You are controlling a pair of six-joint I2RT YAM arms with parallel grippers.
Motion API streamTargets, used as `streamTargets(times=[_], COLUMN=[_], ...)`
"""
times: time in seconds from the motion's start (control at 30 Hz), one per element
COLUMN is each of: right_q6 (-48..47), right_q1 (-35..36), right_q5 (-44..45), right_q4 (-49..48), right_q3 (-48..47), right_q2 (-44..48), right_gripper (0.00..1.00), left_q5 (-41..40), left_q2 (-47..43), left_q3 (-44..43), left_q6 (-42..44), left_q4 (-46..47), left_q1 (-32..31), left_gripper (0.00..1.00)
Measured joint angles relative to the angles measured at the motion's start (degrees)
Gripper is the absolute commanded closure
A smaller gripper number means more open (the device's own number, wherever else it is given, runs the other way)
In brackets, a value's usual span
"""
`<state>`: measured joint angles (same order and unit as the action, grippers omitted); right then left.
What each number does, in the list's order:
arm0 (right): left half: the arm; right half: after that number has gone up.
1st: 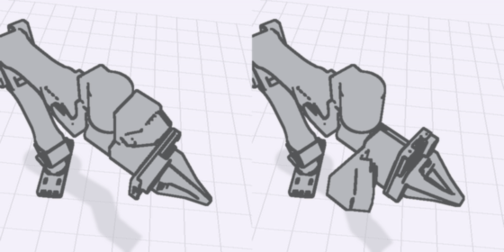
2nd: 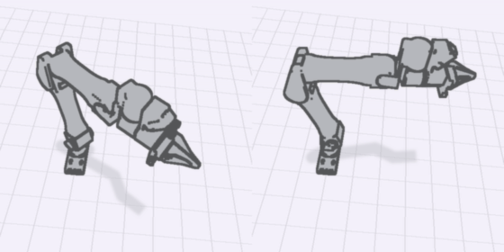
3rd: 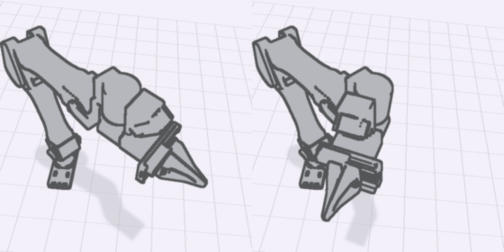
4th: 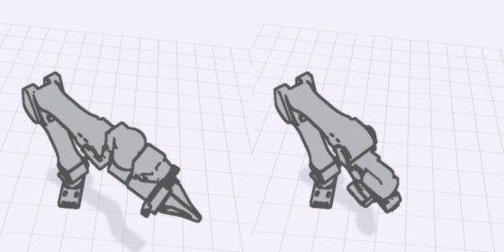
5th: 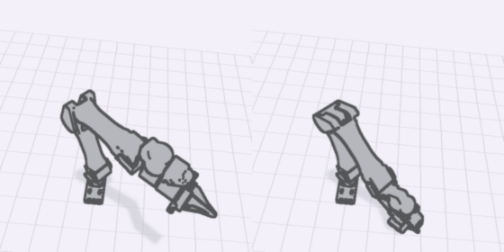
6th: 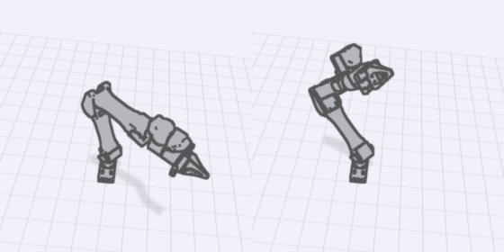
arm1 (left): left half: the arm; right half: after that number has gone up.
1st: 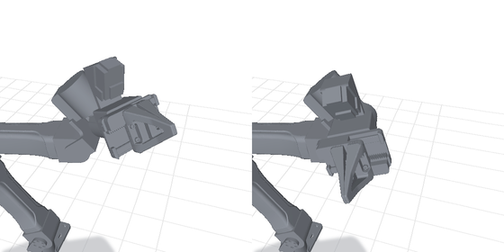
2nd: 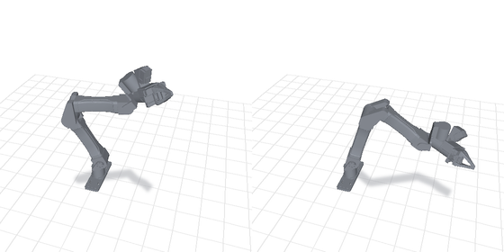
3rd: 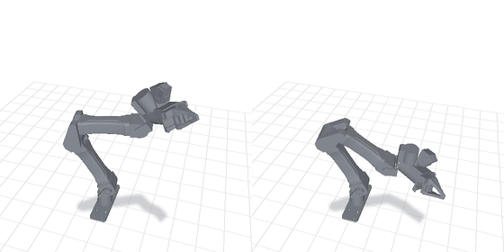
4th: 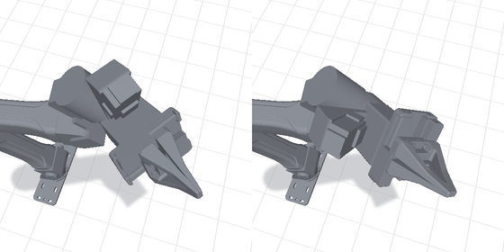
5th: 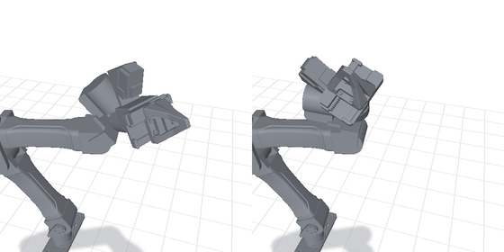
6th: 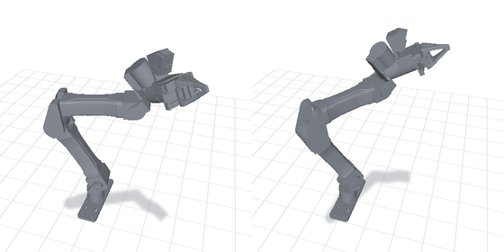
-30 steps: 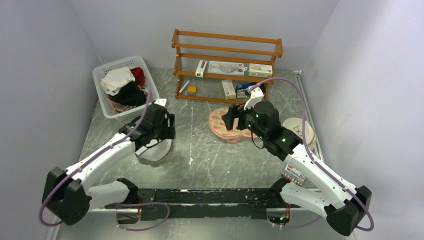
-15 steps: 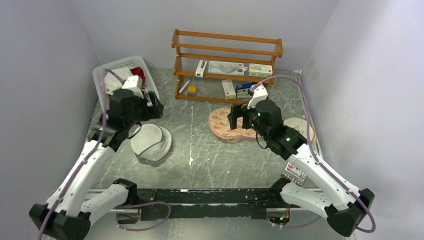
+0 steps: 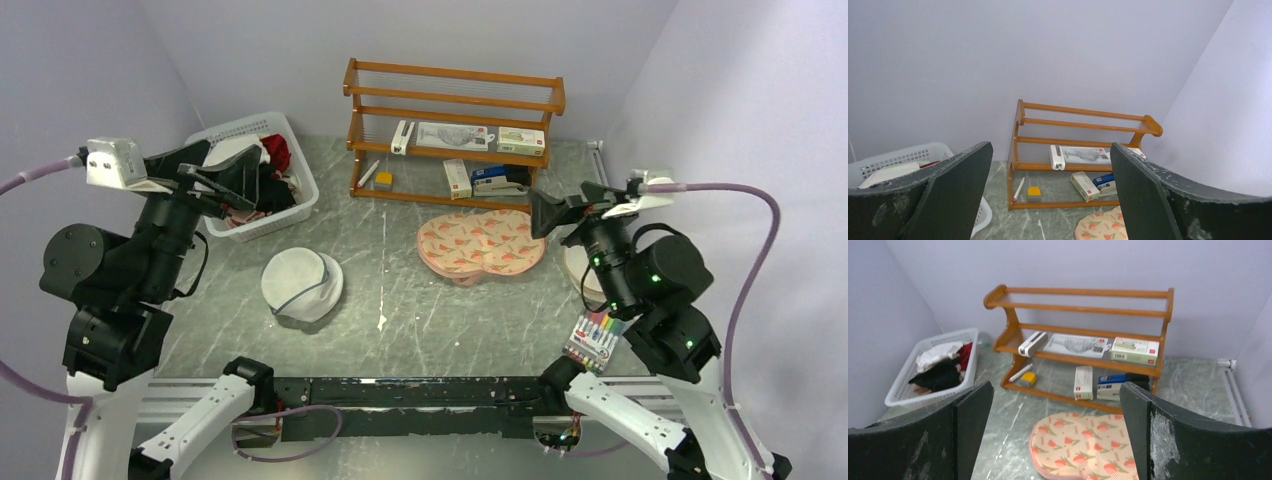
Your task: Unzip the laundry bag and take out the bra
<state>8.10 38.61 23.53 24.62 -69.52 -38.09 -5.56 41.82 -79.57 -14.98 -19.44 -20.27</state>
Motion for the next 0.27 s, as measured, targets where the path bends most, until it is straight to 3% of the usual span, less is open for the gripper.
streamTargets(times=[0.27], right_q6=[-1.33], right_q1=[0.0], right_q5=[1.31], right_q4=[-0.42], right_q3=[-1.05], right_q2=[0.09], right_gripper=[0.0], left_q5=[-0.17], left_q2=[-1.6], left_q3=[1.05], left_q6=[0.11], left_q4=[-0.5], left_q1=[0.0], left_gripper=[0.02])
